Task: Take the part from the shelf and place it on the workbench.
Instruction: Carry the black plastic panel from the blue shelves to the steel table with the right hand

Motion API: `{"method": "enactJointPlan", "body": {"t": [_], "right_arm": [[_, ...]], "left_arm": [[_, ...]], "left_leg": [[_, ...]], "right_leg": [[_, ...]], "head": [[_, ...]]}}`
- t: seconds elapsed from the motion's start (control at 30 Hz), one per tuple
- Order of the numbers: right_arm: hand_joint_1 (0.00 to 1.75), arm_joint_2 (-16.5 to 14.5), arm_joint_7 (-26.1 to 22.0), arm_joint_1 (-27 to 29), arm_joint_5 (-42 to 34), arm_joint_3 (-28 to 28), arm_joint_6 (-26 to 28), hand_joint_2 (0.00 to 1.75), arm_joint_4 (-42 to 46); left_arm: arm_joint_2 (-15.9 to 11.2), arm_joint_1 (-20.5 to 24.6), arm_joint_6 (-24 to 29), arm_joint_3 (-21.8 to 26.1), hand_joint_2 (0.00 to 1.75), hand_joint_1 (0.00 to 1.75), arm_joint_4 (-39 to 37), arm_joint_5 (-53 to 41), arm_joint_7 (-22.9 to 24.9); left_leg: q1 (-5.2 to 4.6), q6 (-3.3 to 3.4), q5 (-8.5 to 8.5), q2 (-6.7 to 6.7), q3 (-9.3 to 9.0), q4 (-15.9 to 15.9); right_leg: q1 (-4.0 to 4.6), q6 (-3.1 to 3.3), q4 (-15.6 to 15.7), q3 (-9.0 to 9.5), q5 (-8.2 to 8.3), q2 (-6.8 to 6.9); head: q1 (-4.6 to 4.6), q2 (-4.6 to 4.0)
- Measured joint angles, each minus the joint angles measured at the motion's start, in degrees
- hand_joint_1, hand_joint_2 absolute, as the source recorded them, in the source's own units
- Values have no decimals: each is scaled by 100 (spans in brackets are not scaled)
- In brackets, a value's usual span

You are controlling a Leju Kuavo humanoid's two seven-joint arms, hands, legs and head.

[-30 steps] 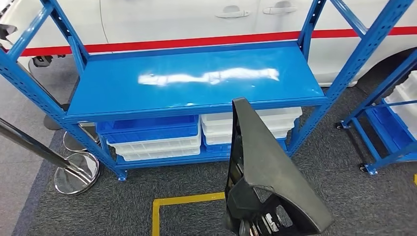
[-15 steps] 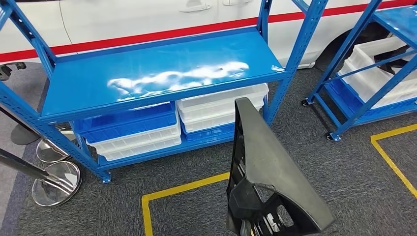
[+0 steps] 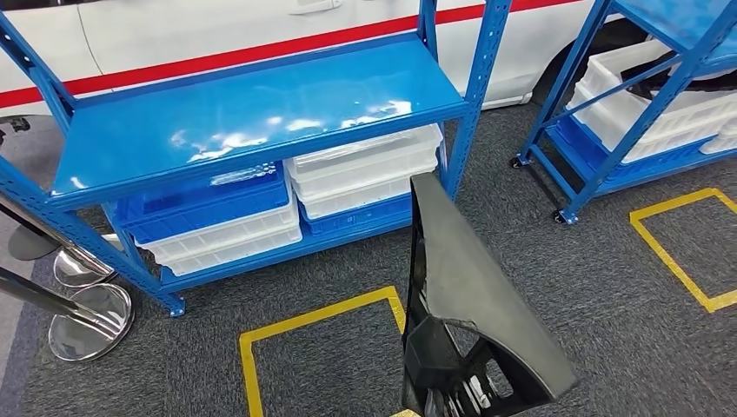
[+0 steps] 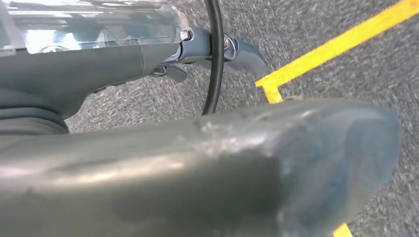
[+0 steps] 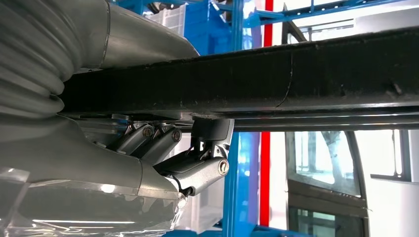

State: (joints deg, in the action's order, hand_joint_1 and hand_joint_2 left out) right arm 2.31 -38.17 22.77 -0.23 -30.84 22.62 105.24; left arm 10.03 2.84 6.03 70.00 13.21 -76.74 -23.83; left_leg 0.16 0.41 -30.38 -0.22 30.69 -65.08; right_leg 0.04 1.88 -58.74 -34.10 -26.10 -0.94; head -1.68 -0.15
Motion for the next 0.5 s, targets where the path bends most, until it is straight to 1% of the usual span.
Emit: {"method": "enactJointPlan", "body": {"t": [0.03,0.07,0.1,0.13,0.17,0.2,0.23,0.27,0.33,0.37,0.4,0.43,0.47,0.5], "right_arm": [[175,-7,1,-1,5,1,0,175,0],[175,-13,3,-1,9,3,0,175,0],[175,-19,5,-1,11,5,0,175,0],[175,-22,8,0,12,9,0,175,0],[175,-22,10,3,13,12,0,175,0],[175,-22,11,8,15,16,0,175,1],[175,-21,13,12,18,20,0,175,4],[175,-20,17,15,20,25,0,175,7],[175,-19,31,25,21,35,-1,175,11],[175,-19,38,30,21,39,-2,175,11],[175,-19,42,35,21,44,-3,175,11],[175,-19,44,39,20,48,-4,175,11],[175,-19,46,41,20,51,-8,175,11],[175,-20,47,41,17,54,-16,175,10]], "left_arm": [[-2,5,-2,1,0,0,1,0,-5],[-4,9,-3,3,0,0,1,0,-9],[-6,13,-5,6,0,0,2,0,-13],[-3,13,-7,9,0,0,1,0,-16],[1,15,-10,13,0,0,1,1,-16],[5,15,-18,17,0,0,1,2,-18],[9,13,-30,20,0,0,1,4,-18],[13,10,-43,23,0,0,1,7,-19],[11,-3,-66,28,0,0,1,9,-19],[12,-10,-72,30,0,0,1,9,-19],[13,-13,-77,31,0,0,1,9,-19],[15,-14,-81,32,0,0,1,9,-19],[20,-14,-85,32,0,0,1,9,-19],[24,-15,-89,32,0,0,1,9,-19]], "left_leg": [[-18,59,24,-45,-255,400],[-39,105,6,-81,-417,685],[-54,130,-35,-95,-483,827],[-68,134,-16,-80,-495,888],[-57,139,27,-50,-490,936],[-42,151,78,-22,-490,991],[-24,170,138,9,-479,1043],[-5,182,186,45,-458,1075],[-11,201,229,116,-379,1057],[-11,194,237,159,-340,1032],[-8,187,239,205,-308,1003],[-1,173,233,253,-284,969],[8,150,217,299,-271,928],[8,115,191,343,-259,882]], "right_leg": [[5,-12,-1,-18,33,-19],[0,-35,0,-31,66,-30],[-14,-68,5,-41,98,-42],[-23,-108,17,-45,131,-59],[-31,-143,9,-51,150,-66],[-30,-175,-34,-78,116,-59],[-28,-201,-165,-141,6,-42],[-34,-223,-413,-251,-178,-17],[-63,-273,-1107,-533,-606,18],[-81,-299,-1370,-615,-718,28],[-100,-323,-1452,-607,-722,44],[-119,-342,-1314,-487,-621,71],[-136,-359,-980,-268,-453,131],[-134,-356,-611,-47,-339,241]], "head": [[1,0],[1,0],[1,0],[1,0],[1,0],[1,0],[2,0],[2,0],[2,0],[2,0],[2,0],[2,0],[2,0],[3,0]]}}
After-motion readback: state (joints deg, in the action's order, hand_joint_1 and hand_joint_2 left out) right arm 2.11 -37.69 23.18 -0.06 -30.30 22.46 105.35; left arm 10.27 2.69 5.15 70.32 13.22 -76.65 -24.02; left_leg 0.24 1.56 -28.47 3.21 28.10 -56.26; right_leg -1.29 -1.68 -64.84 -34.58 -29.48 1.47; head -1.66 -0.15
